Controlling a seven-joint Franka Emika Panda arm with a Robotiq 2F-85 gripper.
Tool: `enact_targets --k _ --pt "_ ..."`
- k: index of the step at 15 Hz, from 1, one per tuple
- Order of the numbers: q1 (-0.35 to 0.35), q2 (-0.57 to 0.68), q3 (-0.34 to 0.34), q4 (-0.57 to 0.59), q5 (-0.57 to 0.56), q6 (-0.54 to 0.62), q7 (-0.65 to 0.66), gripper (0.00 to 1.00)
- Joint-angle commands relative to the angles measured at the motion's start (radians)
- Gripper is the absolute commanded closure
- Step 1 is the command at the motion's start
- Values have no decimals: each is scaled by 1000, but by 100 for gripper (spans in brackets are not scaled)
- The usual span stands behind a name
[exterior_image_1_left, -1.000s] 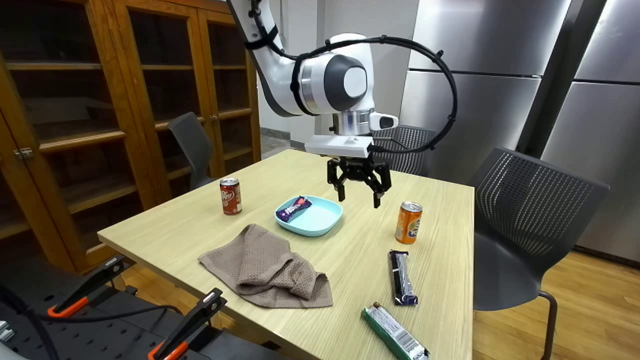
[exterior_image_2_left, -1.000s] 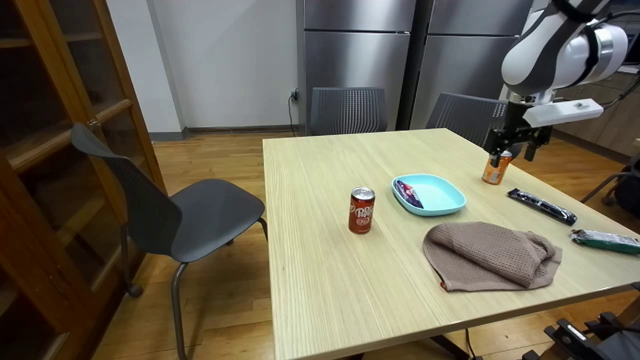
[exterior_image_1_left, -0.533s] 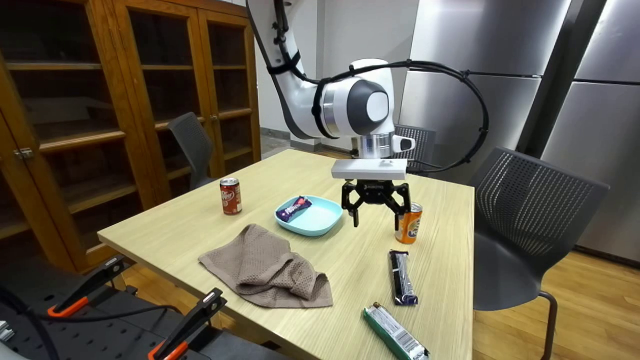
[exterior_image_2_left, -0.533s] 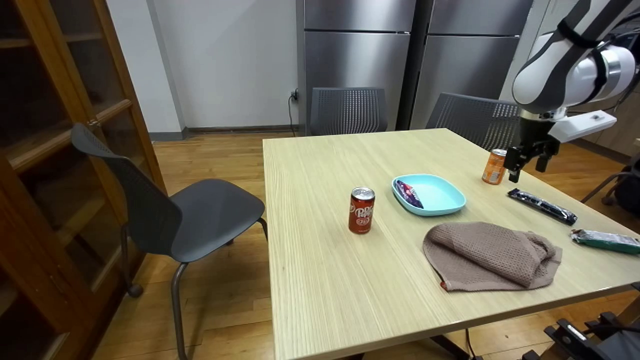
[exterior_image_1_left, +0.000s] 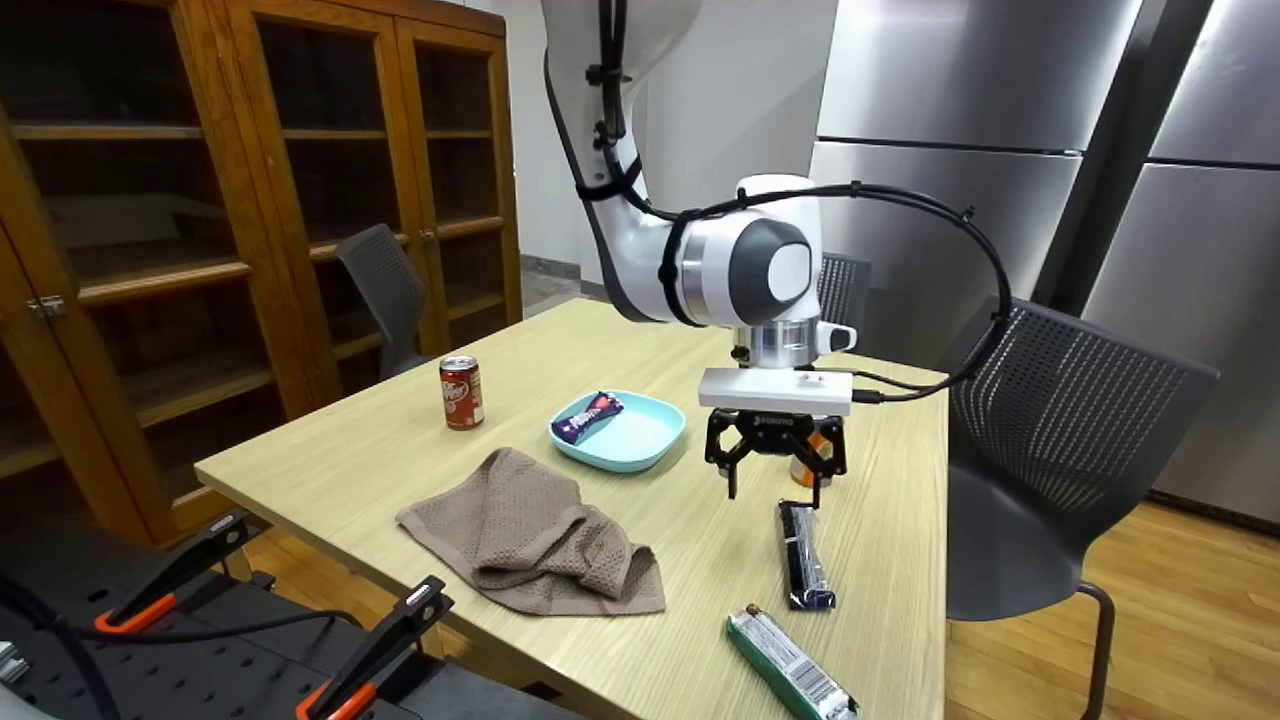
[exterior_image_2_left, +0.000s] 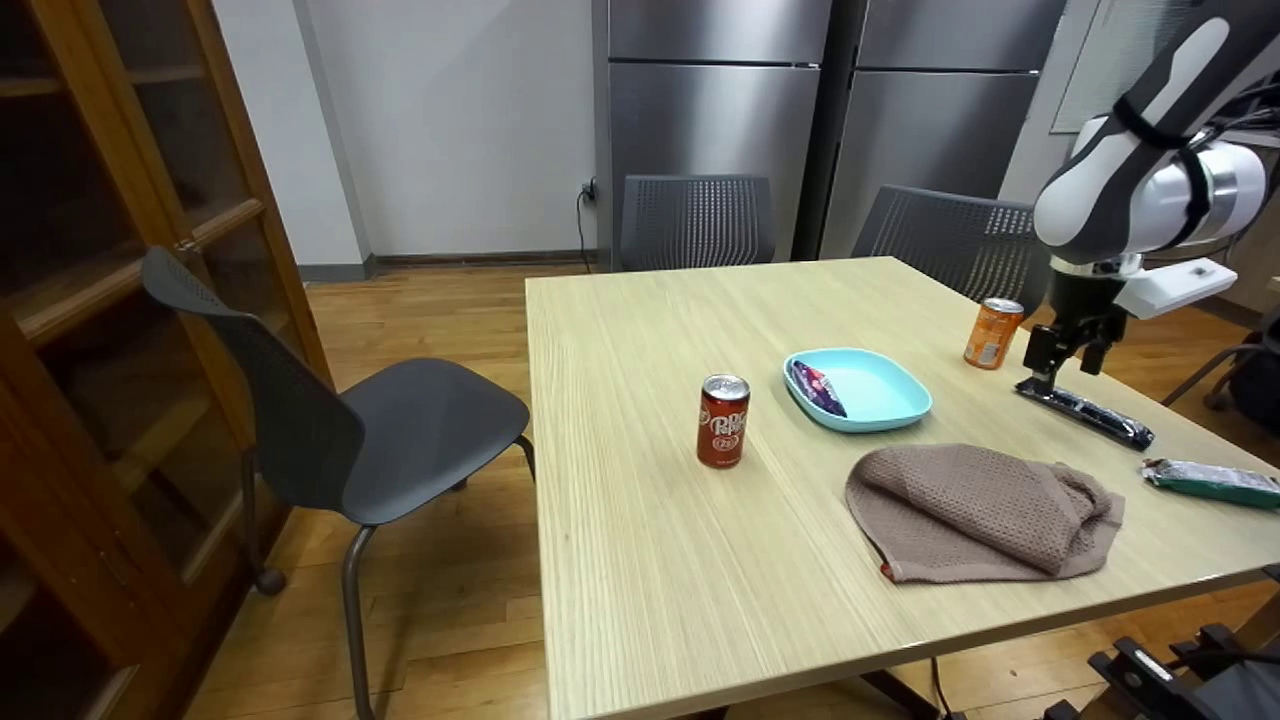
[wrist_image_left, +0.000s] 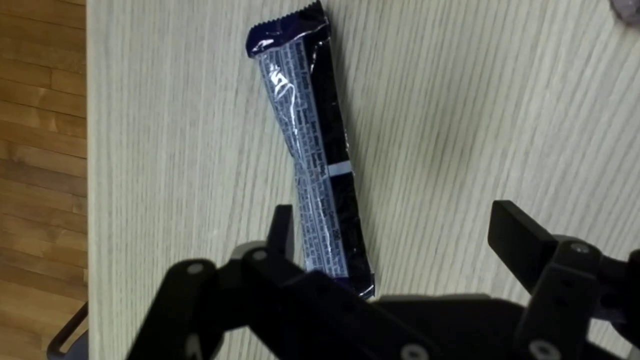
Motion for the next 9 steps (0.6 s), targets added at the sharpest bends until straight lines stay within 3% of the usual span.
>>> enact_targets --k 1,9 --pt "-10 6 9 10 -12 -4 8 0" --pt "-10 9 13 19 -12 -8 8 0"
